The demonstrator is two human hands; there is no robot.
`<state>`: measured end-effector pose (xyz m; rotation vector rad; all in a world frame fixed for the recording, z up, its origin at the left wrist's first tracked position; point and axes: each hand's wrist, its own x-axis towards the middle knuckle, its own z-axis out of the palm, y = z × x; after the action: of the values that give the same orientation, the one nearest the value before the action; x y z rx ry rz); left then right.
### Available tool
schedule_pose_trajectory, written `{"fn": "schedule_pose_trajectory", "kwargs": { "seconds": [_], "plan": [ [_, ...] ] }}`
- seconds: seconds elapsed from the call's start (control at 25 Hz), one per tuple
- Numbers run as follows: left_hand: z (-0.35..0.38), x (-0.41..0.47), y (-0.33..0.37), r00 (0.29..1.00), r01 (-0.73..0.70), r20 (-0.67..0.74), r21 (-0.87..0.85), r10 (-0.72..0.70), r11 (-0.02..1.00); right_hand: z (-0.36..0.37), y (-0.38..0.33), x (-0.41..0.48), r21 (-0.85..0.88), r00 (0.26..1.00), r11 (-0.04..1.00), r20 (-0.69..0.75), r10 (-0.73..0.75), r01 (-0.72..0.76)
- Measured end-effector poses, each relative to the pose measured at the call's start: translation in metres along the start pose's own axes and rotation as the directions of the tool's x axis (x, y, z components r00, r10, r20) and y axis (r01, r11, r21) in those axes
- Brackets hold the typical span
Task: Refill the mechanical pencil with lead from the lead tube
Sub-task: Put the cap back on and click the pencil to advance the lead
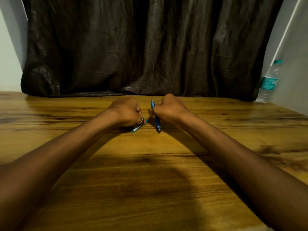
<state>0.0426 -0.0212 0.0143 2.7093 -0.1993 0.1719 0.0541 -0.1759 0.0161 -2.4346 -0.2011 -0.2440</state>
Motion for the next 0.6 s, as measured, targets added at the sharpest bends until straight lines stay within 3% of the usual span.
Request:
{"fn": "schedule_pose_trajectory", "kwargs": {
  "seconds": [0.2,0.4,0.6],
  "plan": [
    [0.014,-0.004,0.006,0.988,0.099,-0.104,-0.163,-0.117,0.982,0.002,0.001,-0.001,-0.077,0.998,0.997,0.055,0.019,-0.015],
    [0.021,-0.005,0.003,0.987,0.072,-0.123,-0.224,-0.102,0.972,0.004,0.0,-0.002,-0.084,0.995,0.996,0.097,0.004,0.004],
    [0.022,-0.005,0.002,0.988,0.069,-0.113,-0.285,-0.105,0.956,0.007,-0.003,-0.005,-0.228,0.992,0.971,0.12,-0.043,0.069]
  ]
}}
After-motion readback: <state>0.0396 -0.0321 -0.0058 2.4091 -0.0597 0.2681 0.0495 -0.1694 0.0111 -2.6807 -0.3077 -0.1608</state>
